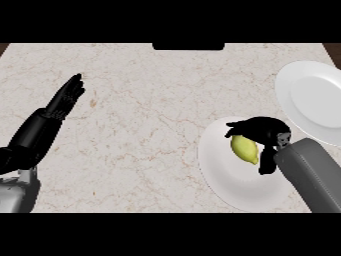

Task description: Pick the lemon from the plate and place it in the plate

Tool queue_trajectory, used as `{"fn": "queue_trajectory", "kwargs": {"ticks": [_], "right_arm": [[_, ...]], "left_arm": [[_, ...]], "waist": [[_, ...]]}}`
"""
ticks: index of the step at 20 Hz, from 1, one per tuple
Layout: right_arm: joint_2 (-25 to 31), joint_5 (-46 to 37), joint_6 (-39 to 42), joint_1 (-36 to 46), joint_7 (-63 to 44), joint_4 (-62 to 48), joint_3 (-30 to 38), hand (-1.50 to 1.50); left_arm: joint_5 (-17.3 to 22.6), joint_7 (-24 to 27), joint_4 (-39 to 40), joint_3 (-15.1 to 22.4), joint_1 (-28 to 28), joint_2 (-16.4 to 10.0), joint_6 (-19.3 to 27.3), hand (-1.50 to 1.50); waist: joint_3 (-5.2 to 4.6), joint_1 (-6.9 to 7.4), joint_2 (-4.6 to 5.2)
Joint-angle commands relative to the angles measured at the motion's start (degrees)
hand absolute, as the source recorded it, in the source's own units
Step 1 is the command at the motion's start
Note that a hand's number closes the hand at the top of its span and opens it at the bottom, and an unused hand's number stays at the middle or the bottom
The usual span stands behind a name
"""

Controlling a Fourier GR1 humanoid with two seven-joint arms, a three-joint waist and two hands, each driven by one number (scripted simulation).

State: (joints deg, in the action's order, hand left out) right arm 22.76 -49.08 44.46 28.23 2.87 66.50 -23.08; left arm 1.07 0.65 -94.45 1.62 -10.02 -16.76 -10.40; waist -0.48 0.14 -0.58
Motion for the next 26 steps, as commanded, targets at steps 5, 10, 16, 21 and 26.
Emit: {"fn": "queue_trajectory", "kwargs": {"ticks": [5,10,16,21,26], "right_arm": [[-3.38,-5.04,-9.26,-0.37,8.75,-4.16,-3.88,1.5],[-0.52,-5.41,-10.79,-2.8,7.25,0.51,2.35,1.5],[-0.04,-6.8,-18.63,5.91,-26.55,-12.34,22.51,1.5],[0.65,-10.86,-26.86,12.72,-46.69,-14.63,29.92,1.5],[-0.06,-17.52,-34.44,21.51,-67.4,-16.75,33.02,1.5]], "left_arm": [[-0.95,1.84,1.74,-0.79,-0.82,0.65,-0.98,0.0],[-1.83,-1.83,0.4,-0.62,-2.43,2.51,0.1,0.0],[-0.57,-0.62,-0.22,-1.2,-1.4,0.82,-0.9,0.0],[-0.58,-0.35,-0.3,-0.55,-2.25,0.95,-1.42,0.0],[-0.63,-0.08,-0.81,1.65,-3.59,1.52,-2.85,0.0]], "waist": [[0.5,0.31,0.73],[0.49,-0.19,0.55],[0.15,-0.51,2.24],[0.02,2.74,2.94],[0.04,7.53,3.66]]}}
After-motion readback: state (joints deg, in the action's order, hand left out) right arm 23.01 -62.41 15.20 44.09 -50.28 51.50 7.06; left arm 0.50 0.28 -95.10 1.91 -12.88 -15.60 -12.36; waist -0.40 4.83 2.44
